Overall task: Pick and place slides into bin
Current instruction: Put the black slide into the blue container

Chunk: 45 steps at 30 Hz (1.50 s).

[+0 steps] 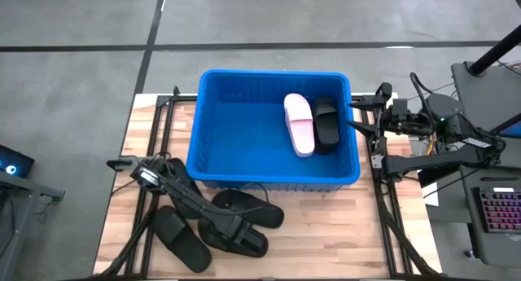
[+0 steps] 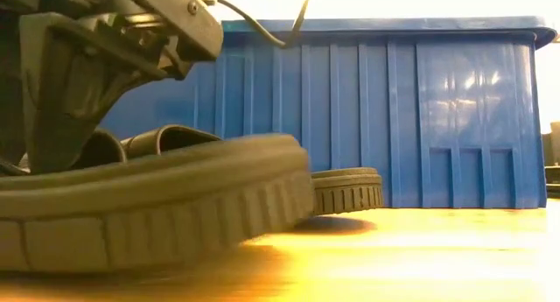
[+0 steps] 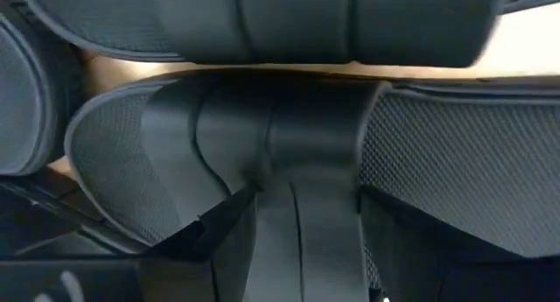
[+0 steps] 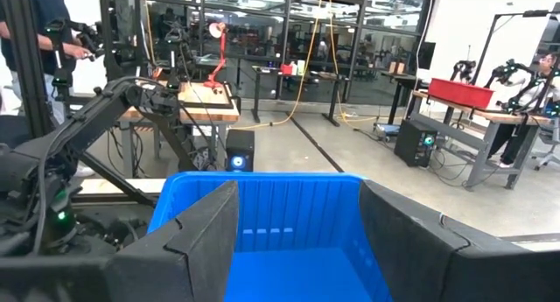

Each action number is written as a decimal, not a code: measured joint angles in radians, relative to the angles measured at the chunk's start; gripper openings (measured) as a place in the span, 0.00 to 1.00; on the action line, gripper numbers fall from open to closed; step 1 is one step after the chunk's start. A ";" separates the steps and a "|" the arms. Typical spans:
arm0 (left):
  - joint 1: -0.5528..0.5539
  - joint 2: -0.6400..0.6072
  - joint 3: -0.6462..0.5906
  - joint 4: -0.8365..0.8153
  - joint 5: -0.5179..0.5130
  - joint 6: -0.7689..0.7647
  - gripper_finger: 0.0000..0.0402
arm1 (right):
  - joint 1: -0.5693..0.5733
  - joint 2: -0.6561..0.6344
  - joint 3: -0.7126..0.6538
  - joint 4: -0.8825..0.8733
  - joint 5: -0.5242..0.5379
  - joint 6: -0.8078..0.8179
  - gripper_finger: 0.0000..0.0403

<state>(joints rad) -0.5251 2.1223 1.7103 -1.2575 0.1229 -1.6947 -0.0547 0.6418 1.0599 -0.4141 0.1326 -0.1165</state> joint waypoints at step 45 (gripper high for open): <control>-0.147 -0.509 -0.447 0.270 -0.188 -0.316 0.46 | 0.000 0.000 0.000 -0.002 0.000 -0.016 0.56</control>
<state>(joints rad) -0.6718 1.6129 1.2635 -0.9874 -0.0653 -2.0103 -0.0547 0.6418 1.0599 -0.4160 0.1326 -0.1322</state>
